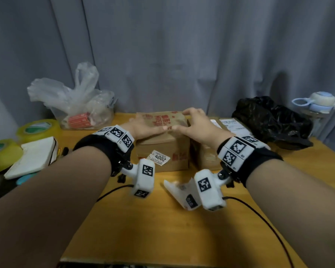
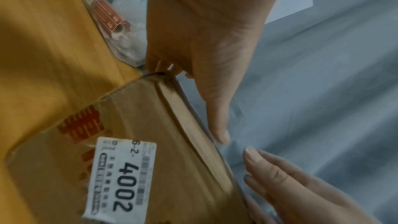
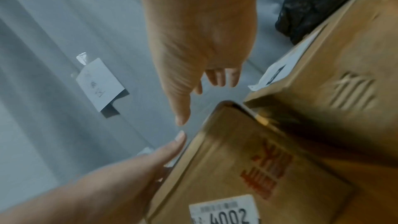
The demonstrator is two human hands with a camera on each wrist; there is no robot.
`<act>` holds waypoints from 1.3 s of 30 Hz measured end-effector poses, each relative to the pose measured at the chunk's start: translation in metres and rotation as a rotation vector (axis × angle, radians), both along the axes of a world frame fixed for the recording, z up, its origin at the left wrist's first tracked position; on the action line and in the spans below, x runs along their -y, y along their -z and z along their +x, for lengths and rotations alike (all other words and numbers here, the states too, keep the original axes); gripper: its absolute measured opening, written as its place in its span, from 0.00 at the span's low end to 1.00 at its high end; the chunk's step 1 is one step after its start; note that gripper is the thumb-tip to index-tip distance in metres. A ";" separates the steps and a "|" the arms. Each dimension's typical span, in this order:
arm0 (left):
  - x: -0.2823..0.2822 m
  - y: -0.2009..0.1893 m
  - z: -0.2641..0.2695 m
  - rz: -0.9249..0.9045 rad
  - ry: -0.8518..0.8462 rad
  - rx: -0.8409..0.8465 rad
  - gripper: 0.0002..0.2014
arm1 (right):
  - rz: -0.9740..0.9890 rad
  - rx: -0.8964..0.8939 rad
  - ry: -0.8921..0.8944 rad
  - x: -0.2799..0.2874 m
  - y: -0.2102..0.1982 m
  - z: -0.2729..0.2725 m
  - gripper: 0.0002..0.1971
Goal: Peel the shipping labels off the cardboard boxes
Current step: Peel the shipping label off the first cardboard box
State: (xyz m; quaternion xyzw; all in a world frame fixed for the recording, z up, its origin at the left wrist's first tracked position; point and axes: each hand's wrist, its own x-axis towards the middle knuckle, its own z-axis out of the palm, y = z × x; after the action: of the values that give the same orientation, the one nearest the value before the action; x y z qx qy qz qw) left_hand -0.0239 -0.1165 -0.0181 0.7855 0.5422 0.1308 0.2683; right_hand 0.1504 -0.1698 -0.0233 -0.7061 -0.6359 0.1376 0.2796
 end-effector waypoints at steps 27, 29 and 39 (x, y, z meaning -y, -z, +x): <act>-0.083 0.005 0.002 -0.172 -0.155 -0.127 0.51 | -0.459 0.095 0.127 -0.110 0.002 -0.003 0.54; -0.089 0.006 0.001 -0.162 -0.205 -0.081 0.48 | -0.440 0.081 0.141 -0.113 0.001 -0.003 0.51; -0.075 0.005 0.009 -0.041 -0.136 -0.215 0.26 | -0.349 0.218 0.095 -0.110 0.011 -0.014 0.34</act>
State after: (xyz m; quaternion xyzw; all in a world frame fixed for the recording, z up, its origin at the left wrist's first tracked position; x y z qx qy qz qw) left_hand -0.0148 -0.0414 -0.0227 0.7506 0.6226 0.0525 0.2150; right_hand 0.1368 -0.0595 -0.0339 -0.7837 -0.5949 0.1552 0.0889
